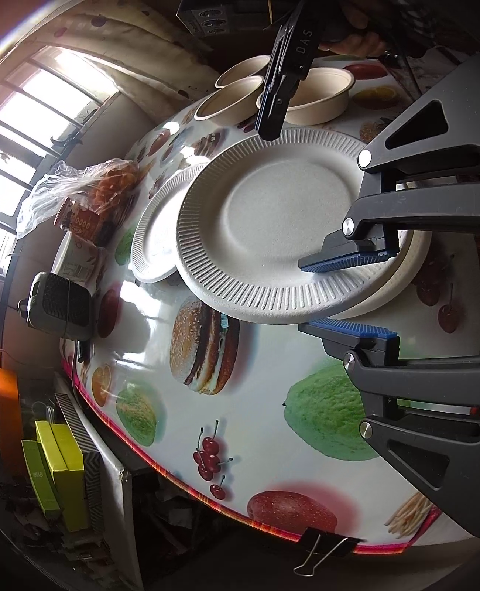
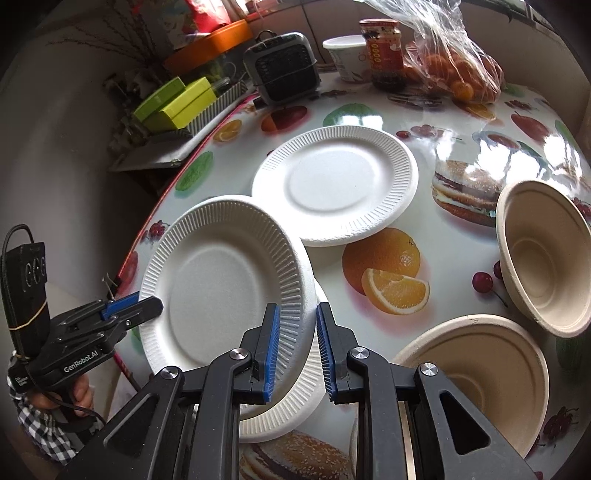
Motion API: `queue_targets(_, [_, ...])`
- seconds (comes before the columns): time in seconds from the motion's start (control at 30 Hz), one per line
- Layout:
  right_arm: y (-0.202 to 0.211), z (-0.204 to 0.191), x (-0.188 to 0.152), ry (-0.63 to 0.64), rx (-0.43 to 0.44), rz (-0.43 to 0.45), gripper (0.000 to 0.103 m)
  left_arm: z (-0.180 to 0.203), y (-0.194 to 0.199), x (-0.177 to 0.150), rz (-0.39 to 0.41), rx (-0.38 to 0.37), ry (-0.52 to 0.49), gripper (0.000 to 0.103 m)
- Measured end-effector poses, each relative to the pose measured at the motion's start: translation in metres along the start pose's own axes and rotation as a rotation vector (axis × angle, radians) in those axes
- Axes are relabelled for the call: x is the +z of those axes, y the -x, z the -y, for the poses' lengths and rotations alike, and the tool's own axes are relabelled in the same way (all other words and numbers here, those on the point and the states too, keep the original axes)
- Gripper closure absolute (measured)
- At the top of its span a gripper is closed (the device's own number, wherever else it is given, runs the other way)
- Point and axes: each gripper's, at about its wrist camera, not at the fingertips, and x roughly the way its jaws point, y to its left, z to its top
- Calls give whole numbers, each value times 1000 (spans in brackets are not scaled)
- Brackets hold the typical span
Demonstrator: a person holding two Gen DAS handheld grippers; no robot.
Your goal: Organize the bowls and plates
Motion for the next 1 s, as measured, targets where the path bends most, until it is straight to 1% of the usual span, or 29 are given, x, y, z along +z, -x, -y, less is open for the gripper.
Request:
queue_targets(0.4, [-7,5,-14,-9,-13,-32,82,4,-10,-11,-37,6,-13,77])
queue_targets(0.57, [-9,3,-17,7,-26,-46,81,3,-14,-14,-52,8,-9,77])
queue_targets(1.0, [-13,2,-20,19,-36,-59,81,3,-15,-17,-55,19,-9,76])
